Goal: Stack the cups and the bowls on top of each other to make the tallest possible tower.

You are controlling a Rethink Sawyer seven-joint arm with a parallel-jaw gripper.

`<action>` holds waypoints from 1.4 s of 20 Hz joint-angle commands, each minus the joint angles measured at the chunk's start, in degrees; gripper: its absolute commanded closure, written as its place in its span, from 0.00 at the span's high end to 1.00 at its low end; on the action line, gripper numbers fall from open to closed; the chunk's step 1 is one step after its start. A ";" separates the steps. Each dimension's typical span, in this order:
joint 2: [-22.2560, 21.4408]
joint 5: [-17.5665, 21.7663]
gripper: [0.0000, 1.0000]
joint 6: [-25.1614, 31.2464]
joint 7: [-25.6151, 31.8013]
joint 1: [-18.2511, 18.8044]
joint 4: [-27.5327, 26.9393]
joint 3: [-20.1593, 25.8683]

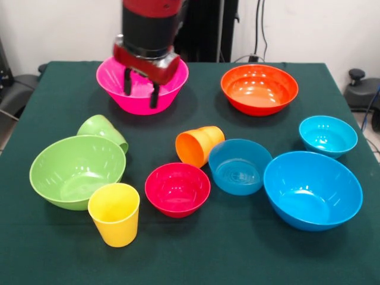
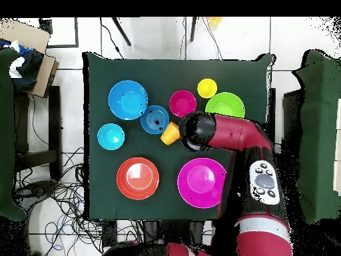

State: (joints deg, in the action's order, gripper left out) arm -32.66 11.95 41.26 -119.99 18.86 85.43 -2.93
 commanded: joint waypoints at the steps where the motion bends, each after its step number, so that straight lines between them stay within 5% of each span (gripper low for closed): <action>1: 10.23 5.32 1.00 0.29 7.65 2.53 -7.61 5.33; 10: 13.74 5.66 1.00 -2.23 5.61 1.66 -10.12 5.61; 28: 11.76 4.05 1.00 0.05 4.53 0.40 -8.79 5.24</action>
State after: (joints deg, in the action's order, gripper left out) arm -20.75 13.21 41.22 -119.99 20.74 78.82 -2.91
